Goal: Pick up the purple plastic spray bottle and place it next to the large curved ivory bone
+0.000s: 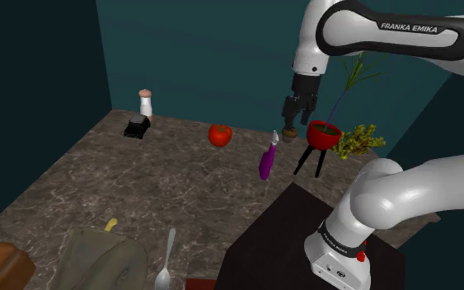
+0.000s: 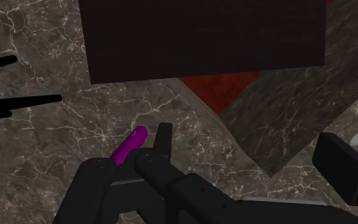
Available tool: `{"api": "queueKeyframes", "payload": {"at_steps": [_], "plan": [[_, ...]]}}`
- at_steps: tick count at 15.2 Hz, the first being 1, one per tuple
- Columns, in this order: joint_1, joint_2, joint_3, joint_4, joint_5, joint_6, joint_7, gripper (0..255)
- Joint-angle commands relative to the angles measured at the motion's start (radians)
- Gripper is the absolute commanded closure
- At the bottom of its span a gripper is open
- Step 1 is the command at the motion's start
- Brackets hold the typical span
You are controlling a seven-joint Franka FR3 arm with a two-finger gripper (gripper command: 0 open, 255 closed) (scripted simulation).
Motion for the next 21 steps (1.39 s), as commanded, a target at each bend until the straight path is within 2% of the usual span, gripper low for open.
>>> {"api": "queueKeyframes", "payload": {"at_steps": [1, 12, 21], "plan": [[0.000, 0.000, 0.000, 0.000, 0.000, 0.000, 0.000, 0], [-0.067, 0.350, -0.150, 0.024, -0.023, 0.282, -0.080, 0], [-0.108, 0.698, -0.251, 0.151, 0.051, 0.450, -0.178, 0]]}}
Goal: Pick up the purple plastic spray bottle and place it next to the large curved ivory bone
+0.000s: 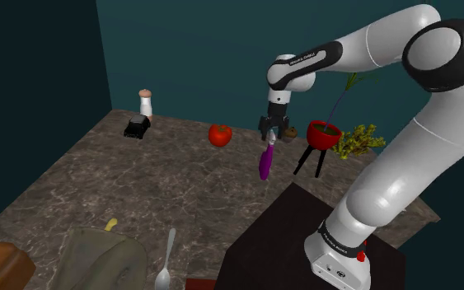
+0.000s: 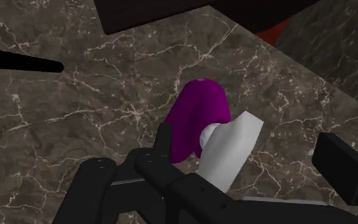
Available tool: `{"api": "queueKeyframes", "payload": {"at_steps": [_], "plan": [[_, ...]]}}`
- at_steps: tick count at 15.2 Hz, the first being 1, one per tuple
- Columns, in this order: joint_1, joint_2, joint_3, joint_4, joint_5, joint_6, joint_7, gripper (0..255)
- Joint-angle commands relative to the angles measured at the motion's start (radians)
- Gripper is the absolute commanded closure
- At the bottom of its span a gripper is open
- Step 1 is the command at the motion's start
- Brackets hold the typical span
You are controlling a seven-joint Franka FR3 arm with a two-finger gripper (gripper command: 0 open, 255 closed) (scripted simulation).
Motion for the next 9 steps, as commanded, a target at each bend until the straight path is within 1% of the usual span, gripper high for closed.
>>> {"api": "queueKeyframes", "payload": {"at_steps": [1, 7, 8, 9], "plan": [[-0.011, 0.085, -0.019, 0.042, 0.027, 0.029, -0.027, 0], [-0.063, 0.332, -0.046, 0.185, 0.127, 0.081, -0.106, 0], [-0.071, 0.360, -0.047, 0.204, 0.139, 0.084, -0.114, 0], [-0.072, 0.364, -0.044, 0.195, 0.141, 0.097, -0.116, 0]]}}
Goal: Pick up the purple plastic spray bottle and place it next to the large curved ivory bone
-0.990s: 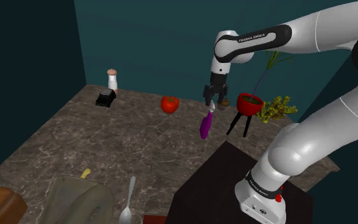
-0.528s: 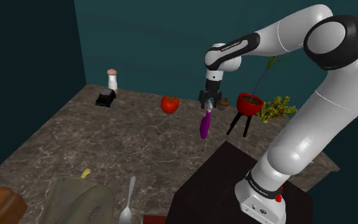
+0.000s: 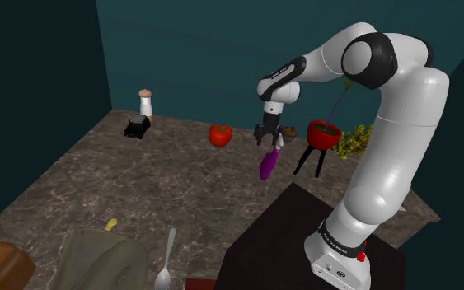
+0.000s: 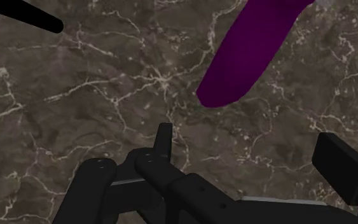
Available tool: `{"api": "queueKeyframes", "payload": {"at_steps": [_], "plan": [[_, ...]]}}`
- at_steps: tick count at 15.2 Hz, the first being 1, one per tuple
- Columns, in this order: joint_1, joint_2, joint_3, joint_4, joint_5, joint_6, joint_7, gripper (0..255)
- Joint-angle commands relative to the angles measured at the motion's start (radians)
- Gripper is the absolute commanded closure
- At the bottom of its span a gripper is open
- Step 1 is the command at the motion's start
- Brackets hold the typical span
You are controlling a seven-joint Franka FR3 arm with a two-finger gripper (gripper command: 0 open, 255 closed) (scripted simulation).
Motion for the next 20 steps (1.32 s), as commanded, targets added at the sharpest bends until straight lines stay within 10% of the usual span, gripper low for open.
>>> {"api": "queueKeyframes", "payload": {"at_steps": [1, 14, 15, 20], "plan": [[-0.006, 0.022, 0.000, -0.006, 0.010, 0.019, -0.009, 0], [-0.006, 0.051, 0.009, -0.051, 0.029, 0.091, -0.022, 0], [-0.006, 0.051, 0.009, -0.051, 0.029, 0.091, -0.022, 255], [-0.006, 0.051, 0.009, -0.051, 0.029, 0.091, -0.022, 255]]}}
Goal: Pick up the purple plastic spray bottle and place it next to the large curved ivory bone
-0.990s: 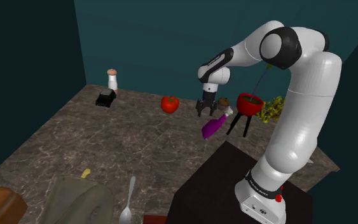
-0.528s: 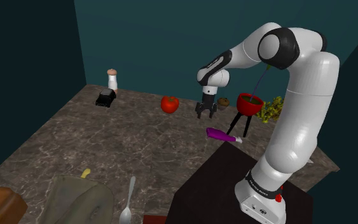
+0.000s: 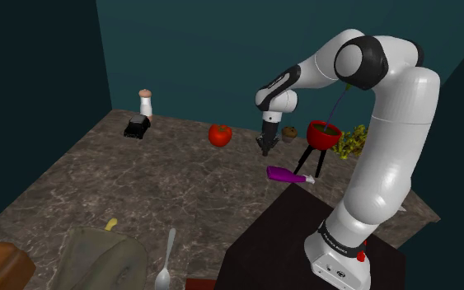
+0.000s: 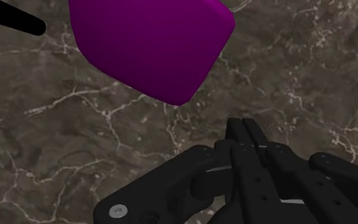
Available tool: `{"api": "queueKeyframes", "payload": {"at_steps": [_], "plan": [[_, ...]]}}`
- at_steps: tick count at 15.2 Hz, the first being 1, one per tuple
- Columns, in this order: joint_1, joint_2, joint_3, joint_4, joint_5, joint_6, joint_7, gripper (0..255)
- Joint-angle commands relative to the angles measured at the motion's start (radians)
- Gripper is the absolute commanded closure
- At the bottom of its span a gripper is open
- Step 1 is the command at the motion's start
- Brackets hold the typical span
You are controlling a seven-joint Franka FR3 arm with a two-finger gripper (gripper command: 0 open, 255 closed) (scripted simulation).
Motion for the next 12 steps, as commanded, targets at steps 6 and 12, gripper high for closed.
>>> {"api": "queueKeyframes", "payload": {"at_steps": [6, 12], "plan": [[-0.002, -0.042, 0.000, -0.060, -0.020, 0.035, -0.064, 0], [-0.058, -0.253, -0.028, -0.364, -0.134, 0.229, -0.497, 0]]}}
